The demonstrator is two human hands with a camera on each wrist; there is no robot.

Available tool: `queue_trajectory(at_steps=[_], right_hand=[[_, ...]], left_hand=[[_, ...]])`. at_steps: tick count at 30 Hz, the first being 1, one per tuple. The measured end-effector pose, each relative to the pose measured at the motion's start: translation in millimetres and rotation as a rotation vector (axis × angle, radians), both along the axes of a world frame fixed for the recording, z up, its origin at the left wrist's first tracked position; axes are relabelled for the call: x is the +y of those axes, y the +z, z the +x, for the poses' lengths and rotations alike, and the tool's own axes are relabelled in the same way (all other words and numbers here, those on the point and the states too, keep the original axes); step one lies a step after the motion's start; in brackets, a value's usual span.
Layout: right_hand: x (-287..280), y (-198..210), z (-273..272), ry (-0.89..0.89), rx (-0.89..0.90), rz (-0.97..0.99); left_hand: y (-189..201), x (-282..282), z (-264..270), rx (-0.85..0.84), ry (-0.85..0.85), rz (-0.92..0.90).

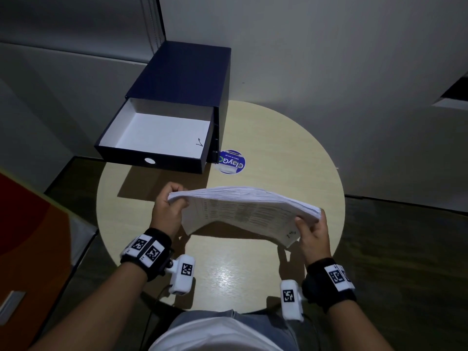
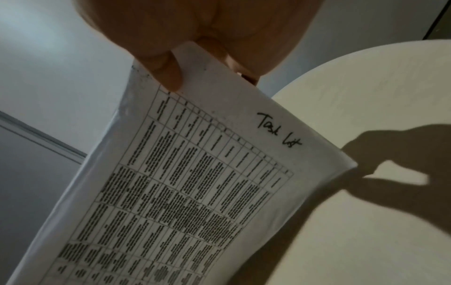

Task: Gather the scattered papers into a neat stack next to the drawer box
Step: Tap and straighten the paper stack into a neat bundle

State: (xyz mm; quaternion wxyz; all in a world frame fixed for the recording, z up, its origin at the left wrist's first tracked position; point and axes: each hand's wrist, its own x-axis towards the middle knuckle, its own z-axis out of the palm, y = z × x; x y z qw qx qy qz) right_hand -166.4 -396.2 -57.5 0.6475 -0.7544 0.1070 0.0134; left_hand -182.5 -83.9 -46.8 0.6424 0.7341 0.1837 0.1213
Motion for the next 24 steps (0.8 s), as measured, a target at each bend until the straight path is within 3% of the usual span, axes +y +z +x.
queue_trajectory(at_steps=[5, 9, 11, 13, 15, 17, 20, 22, 24], right_hand=[[-1, -11, -2, 0.077, 0.077, -0.102], [-3, -10, 0, 0.073, 0.013, -0.226], [-6, 2, 2, 0.065, -0.07, -0.317], [-6, 26, 7, 0.068, -0.233, -0.434], [-1, 59, 15, 0.116, -0.421, -0.557], [8, 95, 23, 0.226, -0.576, -0.656], [27, 142, 28, 0.445, -0.706, -0.772], [37, 160, 28, 0.503, -0.797, -0.831], [39, 165, 28, 0.446, -0.86, -0.863]], left_hand=[[-14, 1, -4, 0.17, -0.039, 0.045], [-11, -1, -3, 0.224, 0.009, 0.056], [-1, -5, -5, 0.174, 0.093, 0.159], [17, -15, -10, -0.041, 0.136, 0.366], [43, -29, -12, -0.253, 0.04, 0.62], [69, -44, -6, -0.325, -0.154, 0.848], [98, -61, 9, -0.298, -0.431, 0.802], [104, -66, 16, -0.3, -0.478, 0.73], [106, -69, 16, -0.344, -0.43, 0.695]])
